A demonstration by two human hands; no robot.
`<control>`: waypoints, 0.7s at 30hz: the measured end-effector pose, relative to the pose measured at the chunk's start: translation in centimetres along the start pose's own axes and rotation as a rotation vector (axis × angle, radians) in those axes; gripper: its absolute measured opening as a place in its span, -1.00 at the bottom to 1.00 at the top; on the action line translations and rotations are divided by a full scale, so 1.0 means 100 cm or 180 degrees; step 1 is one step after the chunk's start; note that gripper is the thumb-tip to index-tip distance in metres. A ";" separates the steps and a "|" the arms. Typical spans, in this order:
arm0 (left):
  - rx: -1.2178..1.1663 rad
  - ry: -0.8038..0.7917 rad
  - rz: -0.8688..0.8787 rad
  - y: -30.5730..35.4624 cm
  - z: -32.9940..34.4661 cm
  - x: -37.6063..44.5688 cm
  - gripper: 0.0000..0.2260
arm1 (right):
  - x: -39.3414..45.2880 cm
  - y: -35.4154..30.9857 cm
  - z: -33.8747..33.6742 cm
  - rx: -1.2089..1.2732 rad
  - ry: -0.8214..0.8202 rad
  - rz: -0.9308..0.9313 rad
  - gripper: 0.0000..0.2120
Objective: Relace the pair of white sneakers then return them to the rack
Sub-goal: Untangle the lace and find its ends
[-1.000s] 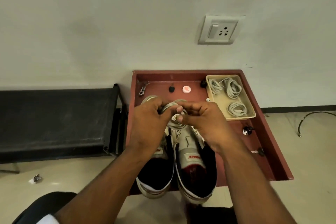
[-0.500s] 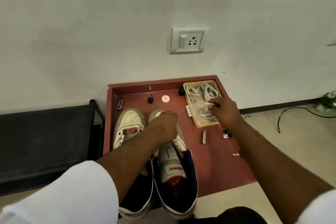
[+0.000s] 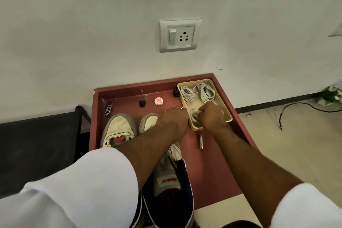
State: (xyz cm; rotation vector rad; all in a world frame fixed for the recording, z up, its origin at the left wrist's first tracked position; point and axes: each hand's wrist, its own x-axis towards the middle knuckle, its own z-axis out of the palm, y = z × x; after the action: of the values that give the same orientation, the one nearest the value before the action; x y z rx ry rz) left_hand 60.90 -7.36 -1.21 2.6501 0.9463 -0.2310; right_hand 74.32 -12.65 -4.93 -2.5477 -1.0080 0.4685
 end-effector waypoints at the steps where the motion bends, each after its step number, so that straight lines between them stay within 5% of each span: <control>1: 0.0074 -0.0021 0.0065 0.001 0.000 0.002 -0.63 | -0.002 -0.003 -0.001 -0.0396 -0.0070 -0.0135 -0.84; 9: 0.0403 -0.0274 0.0081 0.000 0.002 0.018 -0.49 | -0.012 -0.003 -0.007 -0.2099 -0.0222 -0.0809 -0.70; 16: 0.0681 -0.0227 0.0164 0.000 -0.009 0.030 -0.45 | 0.034 0.009 -0.039 -0.0498 0.0438 -0.0562 -0.80; 21: 0.0942 -0.0129 0.0236 -0.002 -0.009 0.037 -0.52 | 0.071 0.014 -0.035 -0.0434 0.0369 -0.0314 -0.77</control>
State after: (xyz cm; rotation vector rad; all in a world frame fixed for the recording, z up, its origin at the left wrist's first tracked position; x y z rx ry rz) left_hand 63.66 -4.65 -1.34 2.9287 0.8564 -0.4363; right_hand 81.53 -9.31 -3.71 -2.5941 -1.1518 0.2291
